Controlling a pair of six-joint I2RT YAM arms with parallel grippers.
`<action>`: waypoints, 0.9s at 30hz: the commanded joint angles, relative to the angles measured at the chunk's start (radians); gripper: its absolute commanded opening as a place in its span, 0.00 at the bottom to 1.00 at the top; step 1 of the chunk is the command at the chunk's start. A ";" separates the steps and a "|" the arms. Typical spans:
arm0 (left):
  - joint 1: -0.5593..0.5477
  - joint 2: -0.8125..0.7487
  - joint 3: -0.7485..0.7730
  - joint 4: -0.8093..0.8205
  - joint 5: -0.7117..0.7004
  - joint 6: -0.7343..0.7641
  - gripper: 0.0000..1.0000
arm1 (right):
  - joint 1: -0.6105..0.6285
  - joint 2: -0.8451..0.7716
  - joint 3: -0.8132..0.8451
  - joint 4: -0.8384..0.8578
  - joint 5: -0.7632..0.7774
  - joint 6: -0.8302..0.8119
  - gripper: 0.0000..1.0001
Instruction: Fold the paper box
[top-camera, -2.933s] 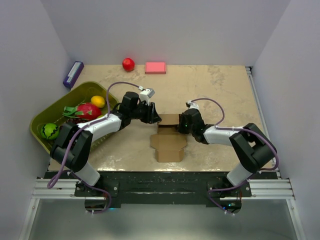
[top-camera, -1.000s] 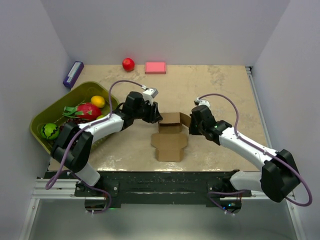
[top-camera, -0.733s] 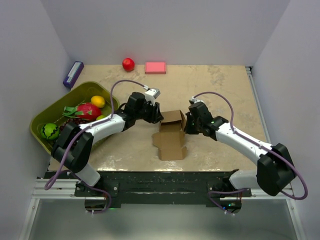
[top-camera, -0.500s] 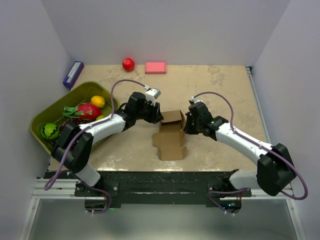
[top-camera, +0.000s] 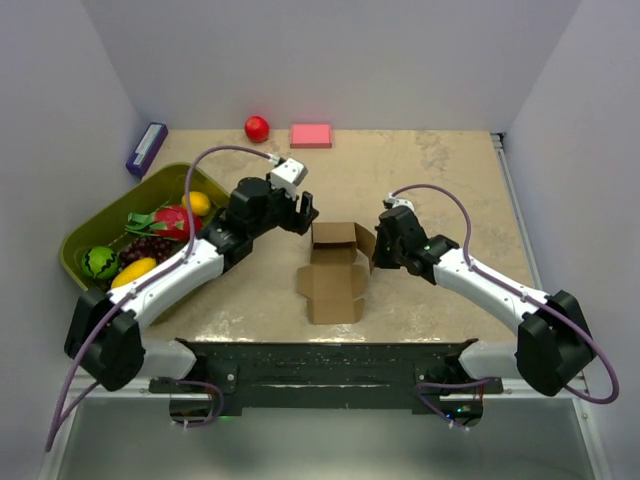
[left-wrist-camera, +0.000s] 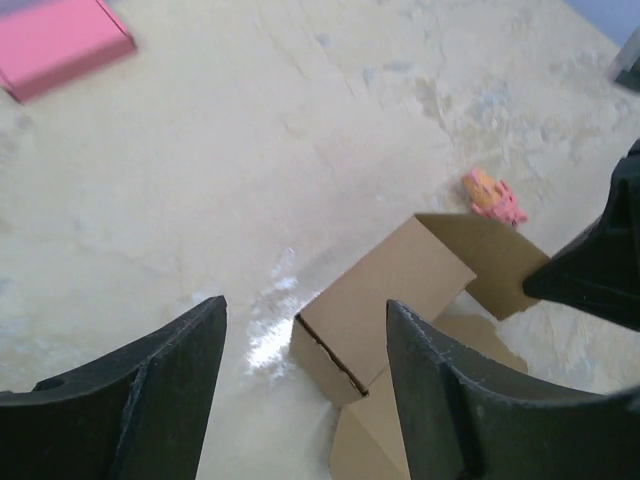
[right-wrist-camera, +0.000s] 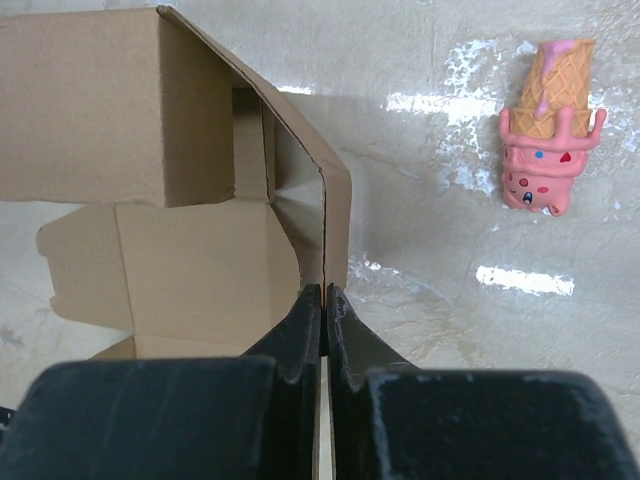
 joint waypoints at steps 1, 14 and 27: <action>-0.073 -0.119 0.027 0.053 -0.172 0.086 0.67 | 0.005 -0.008 -0.009 0.055 0.033 0.011 0.00; -0.419 -0.058 -0.256 0.254 -0.222 -0.182 0.50 | 0.005 -0.017 -0.019 0.072 0.035 0.014 0.00; -0.426 0.168 -0.340 0.547 -0.173 -0.270 0.44 | 0.006 -0.023 -0.024 0.063 0.038 0.016 0.00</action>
